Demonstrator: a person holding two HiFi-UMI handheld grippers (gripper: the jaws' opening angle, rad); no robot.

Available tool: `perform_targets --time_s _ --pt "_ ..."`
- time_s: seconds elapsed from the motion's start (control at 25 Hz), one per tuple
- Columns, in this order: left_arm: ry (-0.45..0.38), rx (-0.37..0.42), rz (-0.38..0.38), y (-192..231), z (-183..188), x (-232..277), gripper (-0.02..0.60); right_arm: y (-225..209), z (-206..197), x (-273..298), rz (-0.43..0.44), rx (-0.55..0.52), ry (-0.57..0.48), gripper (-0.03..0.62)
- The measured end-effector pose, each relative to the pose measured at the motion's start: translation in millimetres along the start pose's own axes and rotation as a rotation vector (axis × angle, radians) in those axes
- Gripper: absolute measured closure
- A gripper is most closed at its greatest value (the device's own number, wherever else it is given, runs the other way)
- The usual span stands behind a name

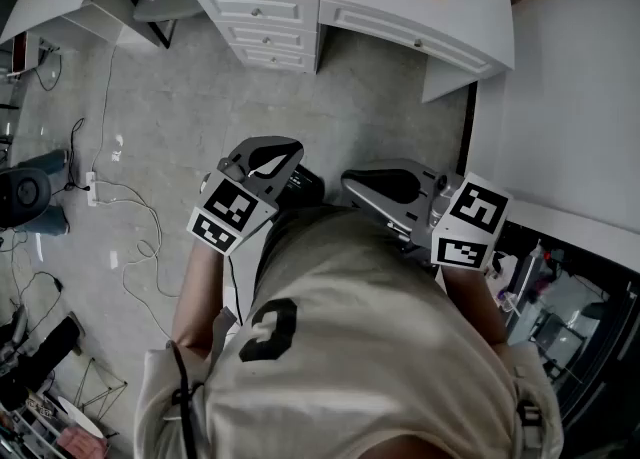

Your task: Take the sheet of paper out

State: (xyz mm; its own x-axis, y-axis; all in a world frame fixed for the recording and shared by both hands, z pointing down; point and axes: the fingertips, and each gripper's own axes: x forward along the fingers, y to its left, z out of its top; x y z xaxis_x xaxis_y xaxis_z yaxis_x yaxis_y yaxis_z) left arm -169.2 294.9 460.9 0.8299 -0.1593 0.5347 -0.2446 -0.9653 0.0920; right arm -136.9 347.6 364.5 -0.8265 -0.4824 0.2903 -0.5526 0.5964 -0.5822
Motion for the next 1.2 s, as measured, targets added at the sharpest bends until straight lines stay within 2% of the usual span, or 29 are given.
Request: perform_targets --time_s 0.36,0.6,1.2 --pt "-0.035 0.006 -0.01 10.7 0.0 -14.0 0.566 8.3 4.1 24.0 -0.007 -0.024 0.012 0.566" --pt "-0.023 0.012 -0.005 14.3 -1.8 -15.0 0.566 0.6 2.7 25.8 -0.022 0.033 0.022 0.566" --pt "-0.022 0.027 0.006 14.5 2.7 -11.5 0.566 -0.8 4.8 20.3 -0.029 0.023 0.017 0.566"
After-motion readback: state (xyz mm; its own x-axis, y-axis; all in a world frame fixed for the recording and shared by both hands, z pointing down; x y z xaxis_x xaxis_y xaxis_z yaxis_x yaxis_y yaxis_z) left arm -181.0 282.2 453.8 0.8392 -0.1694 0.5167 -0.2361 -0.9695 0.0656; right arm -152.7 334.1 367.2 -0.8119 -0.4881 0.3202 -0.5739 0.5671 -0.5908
